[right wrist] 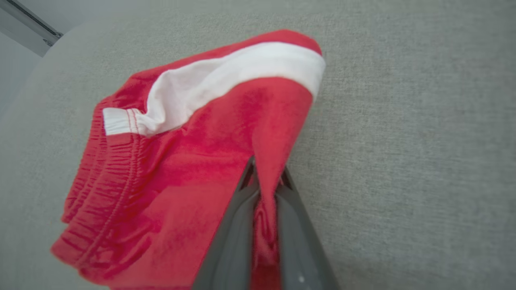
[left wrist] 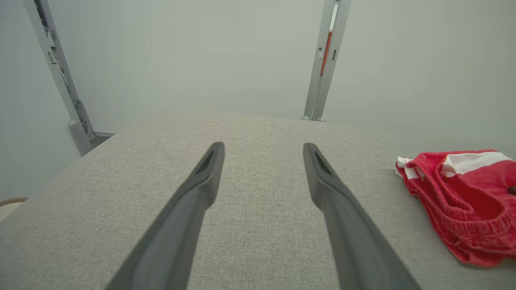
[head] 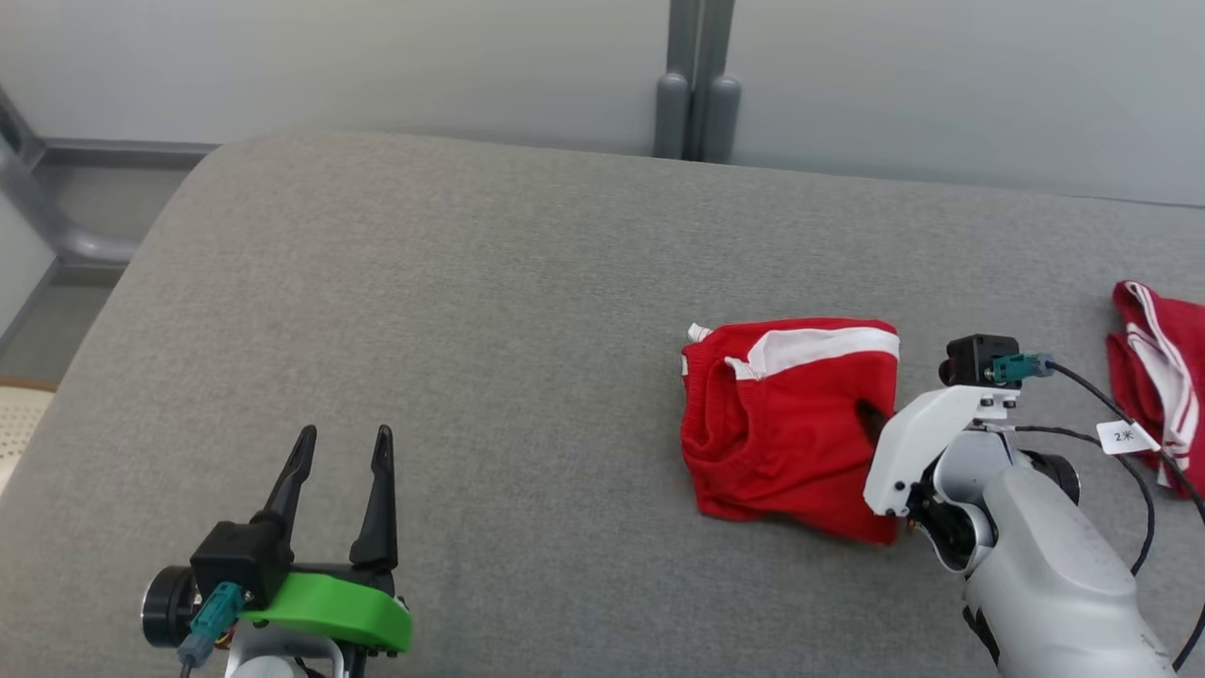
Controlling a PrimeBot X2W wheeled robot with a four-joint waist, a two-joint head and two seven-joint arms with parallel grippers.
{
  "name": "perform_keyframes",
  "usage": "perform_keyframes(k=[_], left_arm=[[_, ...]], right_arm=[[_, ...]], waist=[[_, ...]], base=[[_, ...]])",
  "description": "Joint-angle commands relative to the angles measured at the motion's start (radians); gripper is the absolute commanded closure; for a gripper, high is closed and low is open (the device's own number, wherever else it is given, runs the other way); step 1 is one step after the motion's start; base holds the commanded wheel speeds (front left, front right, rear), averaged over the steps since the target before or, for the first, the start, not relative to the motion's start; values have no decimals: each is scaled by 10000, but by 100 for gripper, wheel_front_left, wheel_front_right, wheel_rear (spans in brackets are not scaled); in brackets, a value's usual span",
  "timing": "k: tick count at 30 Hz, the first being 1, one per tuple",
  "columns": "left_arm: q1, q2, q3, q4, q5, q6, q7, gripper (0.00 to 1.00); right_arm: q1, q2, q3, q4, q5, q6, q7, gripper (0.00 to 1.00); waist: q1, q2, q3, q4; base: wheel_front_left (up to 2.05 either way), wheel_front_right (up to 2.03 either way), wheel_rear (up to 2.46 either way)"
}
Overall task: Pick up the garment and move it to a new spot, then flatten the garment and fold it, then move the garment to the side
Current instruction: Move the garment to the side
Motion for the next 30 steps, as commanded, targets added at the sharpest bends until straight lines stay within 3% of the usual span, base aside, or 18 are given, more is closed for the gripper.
perform_keyframes(k=[1,15,23,30], left_arm=[[-139,2,2,-81,77,-39,-24,0],[-714,-151,-941,-161,21,-167,-24,0],[-1152,-79,-1253,-162,76,-203,-24,0],[-1446,84,-1485,-90,125,-230,-24,0]], right_arm=[[-132,-92,93,-178,24,-10,9,100],[-111,-555,795,-1681,335,-8,401,100],[-318,-626,915,-2241,510,-6,417,100],[-931,-1053,1466,-2847,497,-6,441,100]], waist=[[0,0,-135,-884],[0,0,310,-4026],[0,0,867,-4843],[0,0,1463,-4930]], base=[[0,0,0],[0,0,0],[0,0,0],[0,0,0]])
